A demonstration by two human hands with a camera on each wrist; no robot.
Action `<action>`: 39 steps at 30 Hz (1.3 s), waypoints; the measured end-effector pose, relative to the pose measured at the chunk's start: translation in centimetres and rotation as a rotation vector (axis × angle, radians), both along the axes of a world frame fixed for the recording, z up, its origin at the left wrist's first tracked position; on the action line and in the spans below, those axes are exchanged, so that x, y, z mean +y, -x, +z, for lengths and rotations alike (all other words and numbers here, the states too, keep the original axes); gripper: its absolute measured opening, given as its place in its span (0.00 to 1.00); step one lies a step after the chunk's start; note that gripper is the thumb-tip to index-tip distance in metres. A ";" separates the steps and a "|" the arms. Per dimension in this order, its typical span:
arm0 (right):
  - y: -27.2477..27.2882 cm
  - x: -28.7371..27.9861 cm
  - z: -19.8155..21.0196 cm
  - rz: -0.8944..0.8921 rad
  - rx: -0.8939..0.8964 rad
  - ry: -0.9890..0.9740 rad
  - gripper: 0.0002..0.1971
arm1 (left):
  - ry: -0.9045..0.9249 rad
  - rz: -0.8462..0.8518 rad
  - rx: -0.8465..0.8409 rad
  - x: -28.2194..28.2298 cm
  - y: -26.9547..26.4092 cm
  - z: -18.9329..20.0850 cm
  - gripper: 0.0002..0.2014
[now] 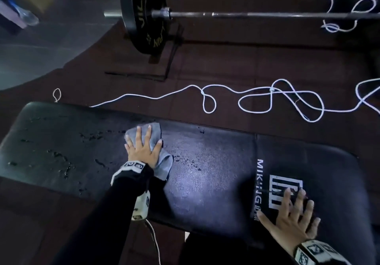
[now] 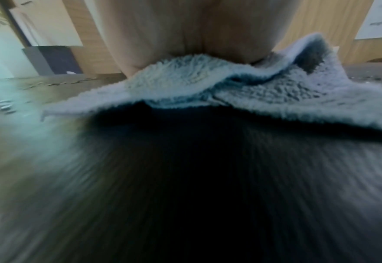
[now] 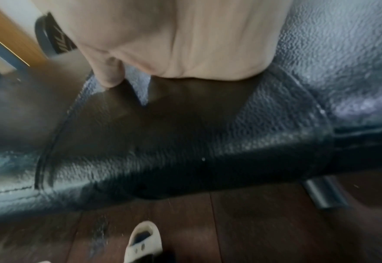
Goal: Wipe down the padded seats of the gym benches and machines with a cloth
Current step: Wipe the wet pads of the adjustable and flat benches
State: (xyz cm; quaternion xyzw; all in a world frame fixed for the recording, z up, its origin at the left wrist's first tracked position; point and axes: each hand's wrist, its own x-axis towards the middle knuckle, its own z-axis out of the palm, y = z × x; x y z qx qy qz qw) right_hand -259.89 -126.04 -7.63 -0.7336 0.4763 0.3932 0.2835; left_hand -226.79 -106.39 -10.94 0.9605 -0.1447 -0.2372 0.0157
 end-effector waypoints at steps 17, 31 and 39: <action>-1.0 -0.2 0.8 -0.219 0.175 -0.154 0.66 | 0.115 -0.780 0.022 -6.9 9.7 -0.1 0.30; -1.8 -0.8 1.3 -0.024 0.231 -0.110 0.54 | -0.019 -0.162 -0.048 -2.6 -2.5 -0.1 0.29; -1.8 -0.7 1.5 0.002 0.218 -0.110 0.52 | -0.096 -0.575 0.006 -12.2 4.4 -0.7 0.28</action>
